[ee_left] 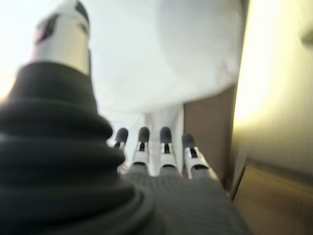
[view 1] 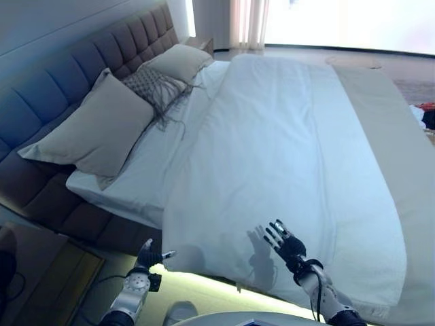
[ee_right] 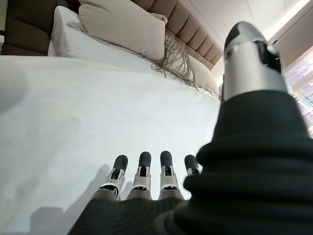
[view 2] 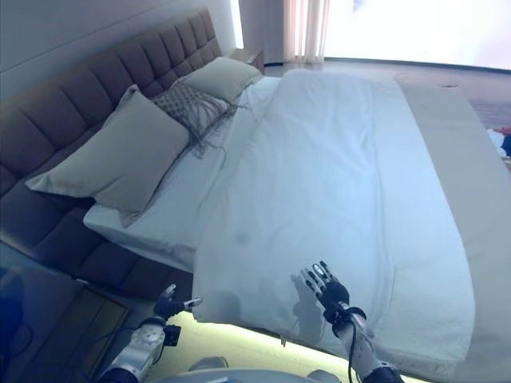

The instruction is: Make the bed neatly

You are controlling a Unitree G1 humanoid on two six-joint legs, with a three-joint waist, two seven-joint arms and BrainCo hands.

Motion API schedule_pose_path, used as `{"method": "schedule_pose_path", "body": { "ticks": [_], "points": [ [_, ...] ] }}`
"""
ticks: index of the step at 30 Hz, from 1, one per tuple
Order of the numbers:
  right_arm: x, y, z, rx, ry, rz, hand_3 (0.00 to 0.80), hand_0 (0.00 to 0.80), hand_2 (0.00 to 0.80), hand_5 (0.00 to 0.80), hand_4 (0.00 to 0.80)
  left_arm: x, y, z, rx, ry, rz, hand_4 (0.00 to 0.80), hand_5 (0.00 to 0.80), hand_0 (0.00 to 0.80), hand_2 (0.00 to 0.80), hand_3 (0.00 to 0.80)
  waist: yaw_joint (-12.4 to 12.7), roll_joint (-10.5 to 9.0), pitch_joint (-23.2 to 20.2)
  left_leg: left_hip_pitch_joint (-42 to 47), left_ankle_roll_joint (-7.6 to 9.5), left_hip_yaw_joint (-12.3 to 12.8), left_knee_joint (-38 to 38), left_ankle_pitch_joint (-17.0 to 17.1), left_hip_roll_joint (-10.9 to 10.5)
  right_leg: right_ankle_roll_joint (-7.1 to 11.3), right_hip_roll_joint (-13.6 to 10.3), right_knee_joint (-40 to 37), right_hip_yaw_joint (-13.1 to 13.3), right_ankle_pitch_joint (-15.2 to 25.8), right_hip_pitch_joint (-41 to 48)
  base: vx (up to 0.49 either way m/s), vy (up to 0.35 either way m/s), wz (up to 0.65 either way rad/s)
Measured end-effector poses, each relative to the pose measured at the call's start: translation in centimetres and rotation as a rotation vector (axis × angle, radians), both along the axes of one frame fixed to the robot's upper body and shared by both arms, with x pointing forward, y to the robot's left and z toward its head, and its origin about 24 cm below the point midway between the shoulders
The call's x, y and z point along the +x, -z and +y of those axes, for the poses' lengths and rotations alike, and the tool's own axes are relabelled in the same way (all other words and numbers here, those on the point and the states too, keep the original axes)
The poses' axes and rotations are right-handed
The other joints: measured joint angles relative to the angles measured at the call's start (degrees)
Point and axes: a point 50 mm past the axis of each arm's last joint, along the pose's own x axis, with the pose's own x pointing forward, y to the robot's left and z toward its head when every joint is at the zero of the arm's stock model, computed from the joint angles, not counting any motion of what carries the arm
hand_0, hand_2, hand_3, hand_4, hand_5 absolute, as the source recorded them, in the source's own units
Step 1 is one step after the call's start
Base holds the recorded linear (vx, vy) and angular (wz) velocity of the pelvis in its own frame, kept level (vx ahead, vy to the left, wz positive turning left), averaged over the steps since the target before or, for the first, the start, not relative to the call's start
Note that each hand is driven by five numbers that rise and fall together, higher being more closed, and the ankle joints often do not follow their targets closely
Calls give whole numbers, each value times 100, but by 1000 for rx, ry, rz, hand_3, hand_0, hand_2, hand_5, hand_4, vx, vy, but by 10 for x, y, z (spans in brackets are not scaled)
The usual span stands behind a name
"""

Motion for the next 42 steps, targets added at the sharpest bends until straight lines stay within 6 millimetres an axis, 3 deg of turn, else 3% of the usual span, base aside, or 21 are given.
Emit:
{"method": "schedule_pose_path", "body": {
  "ticks": [2,3,5,7,11,16,20,24,30,37,40,42],
  "points": [
    [8,-6,-4,-34,9,-35,0,0,0,0,0,1,0,-3,73,41,-19,0,0,0,0,0,-57,131,47,-210,-327,60,-21,-366,-55,25,-22,356,240,-16,-616,-450,145,-50],
    [18,-12,-3,-42,21,-66,0,0,0,0,0,10,-5,0,104,39,-49,0,0,0,0,0,-63,130,179,-461,-470,160,66,-346,-137,34,-142,550,348,66,-1068,-419,227,-86],
    [38,-25,1,-56,48,-130,0,0,0,0,0,33,-15,5,164,48,-114,0,0,0,0,0,-104,49,625,-909,-466,126,222,-354,-370,59,-382,582,434,437,-1701,-251,275,-81],
    [50,-33,1,-82,78,-154,0,0,0,0,0,45,-20,3,170,21,-153,0,0,0,0,0,-324,122,985,-1085,-466,182,317,-349,-504,145,-504,395,499,741,-1821,-62,240,-37],
    [40,-24,-9,-141,153,-72,0,0,0,0,0,56,-27,-1,156,-24,-233,0,0,0,0,0,-606,190,1266,-1101,-317,308,585,-542,-684,308,-725,214,717,890,-1777,-40,152,-12],
    [22,-1,-35,-216,255,55,0,0,0,0,0,71,-40,0,150,-92,-343,0,0,0,0,0,-655,216,1461,-1715,-334,274,965,-574,-571,306,-686,387,732,893,-2278,-171,-45,5],
    [28,-1,-62,-185,430,46,0,0,0,0,0,101,-66,-2,173,-122,-489,0,0,0,0,0,-655,61,2045,-2495,-376,83,1348,-568,-430,102,-592,907,672,765,-3010,-166,-36,14],
    [36,-9,-70,-85,514,-46,0,0,0,0,0,121,-86,-7,203,-142,-595,0,0,0,0,0,-659,-88,2346,-2959,-458,-90,1442,-509,-330,-47,-498,1216,638,654,-3500,-121,25,6],
    [59,-24,-58,-23,494,-162,0,0,0,0,0,135,-104,-11,260,-192,-698,0,0,0,0,0,-648,-72,2548,-3430,-611,-395,1459,-398,-254,-157,-323,1590,689,366,-3970,-11,52,15],
    [88,-48,-41,-4,428,-277,0,0,0,0,0,132,-99,-7,253,-315,-663,0,0,0,0,0,-627,-61,2583,-3670,-699,-601,1459,-342,-249,-249,-287,1895,722,189,-4262,-5,0,7],
    [88,-50,-40,11,432,-283,0,0,0,0,0,125,-90,-2,149,-436,-621,0,0,0,0,0,-591,-57,2585,-3613,-700,-657,1453,-341,-263,-250,-304,1973,721,118,-4203,36,26,9],
    [85,-46,-45,4,452,-269,0,0,0,0,0,122,-81,-2,-77,-583,-569,0,0,0,0,0,-501,-26,2597,-3488,-702,-650,1444,-340,-289,-245,-339,2020,737,84,-4116,40,66,5]
  ]
}}
